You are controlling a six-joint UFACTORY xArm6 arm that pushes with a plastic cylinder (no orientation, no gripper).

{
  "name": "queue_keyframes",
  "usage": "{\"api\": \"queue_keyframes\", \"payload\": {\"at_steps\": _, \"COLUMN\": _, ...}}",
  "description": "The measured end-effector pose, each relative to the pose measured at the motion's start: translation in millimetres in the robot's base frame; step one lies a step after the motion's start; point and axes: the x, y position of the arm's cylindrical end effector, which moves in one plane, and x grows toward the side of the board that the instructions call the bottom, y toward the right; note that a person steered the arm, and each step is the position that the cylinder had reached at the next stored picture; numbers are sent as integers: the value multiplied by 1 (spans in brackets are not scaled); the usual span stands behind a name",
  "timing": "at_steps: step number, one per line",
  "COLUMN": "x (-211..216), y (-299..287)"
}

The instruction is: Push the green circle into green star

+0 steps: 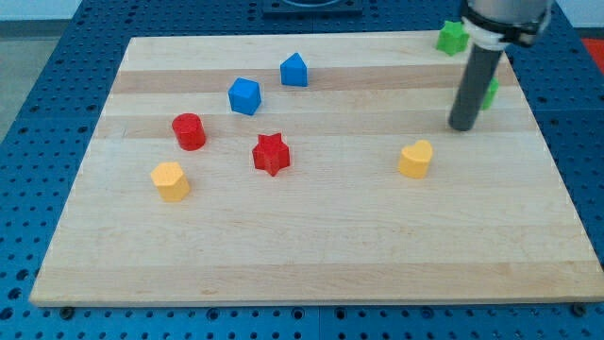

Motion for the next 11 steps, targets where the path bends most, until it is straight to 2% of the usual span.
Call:
{"api": "queue_keyframes", "payload": {"at_steps": 1, "x": -21, "y": 39}}
{"api": "queue_keyframes", "payload": {"at_steps": 3, "x": -80, "y": 37}}
{"api": "queue_keyframes", "payload": {"at_steps": 5, "x": -46, "y": 46}}
{"api": "queue_keyframes", "payload": {"at_steps": 6, "x": -37, "y": 23}}
{"api": "queue_keyframes", "payload": {"at_steps": 8, "x": -91, "y": 22}}
{"api": "queue_keyframes", "payload": {"at_steps": 9, "x": -97, "y": 24}}
{"api": "queue_keyframes", "payload": {"at_steps": 11, "x": -69, "y": -3}}
